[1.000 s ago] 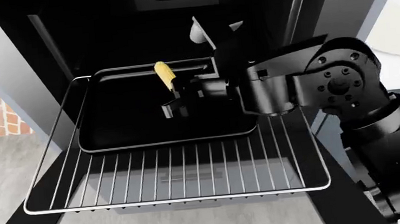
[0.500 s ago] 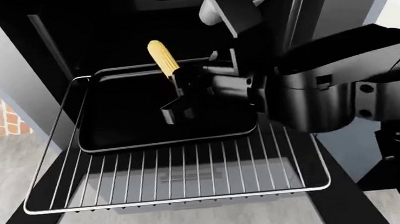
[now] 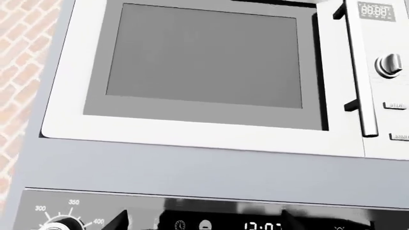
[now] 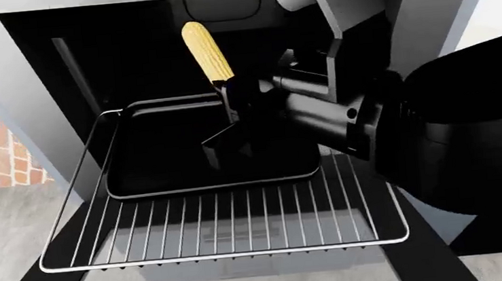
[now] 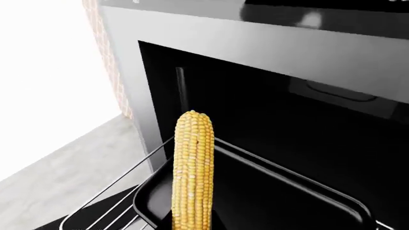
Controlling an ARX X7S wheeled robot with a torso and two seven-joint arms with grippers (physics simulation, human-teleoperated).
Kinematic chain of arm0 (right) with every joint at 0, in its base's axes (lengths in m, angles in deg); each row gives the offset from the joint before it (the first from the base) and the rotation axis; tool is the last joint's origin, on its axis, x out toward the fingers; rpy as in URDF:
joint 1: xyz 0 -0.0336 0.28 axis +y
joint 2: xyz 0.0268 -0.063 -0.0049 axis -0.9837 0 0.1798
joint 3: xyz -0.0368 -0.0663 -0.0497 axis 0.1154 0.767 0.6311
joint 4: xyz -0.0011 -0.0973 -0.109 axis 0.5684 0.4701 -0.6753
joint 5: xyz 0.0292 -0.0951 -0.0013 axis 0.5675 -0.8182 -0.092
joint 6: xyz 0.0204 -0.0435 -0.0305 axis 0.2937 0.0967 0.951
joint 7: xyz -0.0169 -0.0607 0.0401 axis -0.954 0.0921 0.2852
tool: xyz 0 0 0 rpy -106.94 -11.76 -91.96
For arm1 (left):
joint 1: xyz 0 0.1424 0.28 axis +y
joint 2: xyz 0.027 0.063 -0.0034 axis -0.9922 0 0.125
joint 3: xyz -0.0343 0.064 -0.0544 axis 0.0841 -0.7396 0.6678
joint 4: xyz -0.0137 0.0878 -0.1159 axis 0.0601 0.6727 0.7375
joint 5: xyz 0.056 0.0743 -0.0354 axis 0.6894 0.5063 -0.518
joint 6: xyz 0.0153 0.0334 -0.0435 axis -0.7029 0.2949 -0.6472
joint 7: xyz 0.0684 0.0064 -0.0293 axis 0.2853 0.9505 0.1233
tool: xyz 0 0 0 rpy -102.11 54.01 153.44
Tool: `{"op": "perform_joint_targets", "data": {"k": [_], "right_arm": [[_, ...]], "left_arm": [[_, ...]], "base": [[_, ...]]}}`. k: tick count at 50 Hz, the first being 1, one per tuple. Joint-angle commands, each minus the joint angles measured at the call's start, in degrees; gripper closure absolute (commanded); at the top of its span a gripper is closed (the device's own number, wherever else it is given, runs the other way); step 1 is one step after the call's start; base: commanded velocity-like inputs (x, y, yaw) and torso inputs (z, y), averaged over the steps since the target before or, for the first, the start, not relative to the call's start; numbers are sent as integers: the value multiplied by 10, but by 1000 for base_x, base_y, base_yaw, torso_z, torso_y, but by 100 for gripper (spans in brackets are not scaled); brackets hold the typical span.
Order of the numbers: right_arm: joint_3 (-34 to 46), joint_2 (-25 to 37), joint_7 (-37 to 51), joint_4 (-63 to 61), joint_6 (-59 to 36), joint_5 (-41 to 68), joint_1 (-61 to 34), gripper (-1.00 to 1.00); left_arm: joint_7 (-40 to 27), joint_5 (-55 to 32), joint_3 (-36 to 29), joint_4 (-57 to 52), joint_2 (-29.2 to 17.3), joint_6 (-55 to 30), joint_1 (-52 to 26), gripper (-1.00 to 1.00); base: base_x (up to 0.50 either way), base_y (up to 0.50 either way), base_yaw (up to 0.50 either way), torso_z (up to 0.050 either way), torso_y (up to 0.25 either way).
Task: Pick the corn from the oven and place it on the plate on the counter.
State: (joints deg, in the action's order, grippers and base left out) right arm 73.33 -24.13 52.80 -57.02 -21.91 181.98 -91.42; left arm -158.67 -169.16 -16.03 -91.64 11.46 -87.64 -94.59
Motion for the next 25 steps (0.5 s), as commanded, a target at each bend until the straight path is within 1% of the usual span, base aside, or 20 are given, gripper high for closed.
{"op": "perform_joint_targets", "data": {"k": [1,25], "right_arm": [[-10,6,13,-22,9,7,-3,100],[-15,9,-3,-15,16,-19,-8,100]], "left_arm": [[6,4,2,-2,1,6,6,-100],[8,12,-5,-3,3,7,-2,-100]], "base": [[0,0,0,0,250],[0,0,0,0,250]]}}
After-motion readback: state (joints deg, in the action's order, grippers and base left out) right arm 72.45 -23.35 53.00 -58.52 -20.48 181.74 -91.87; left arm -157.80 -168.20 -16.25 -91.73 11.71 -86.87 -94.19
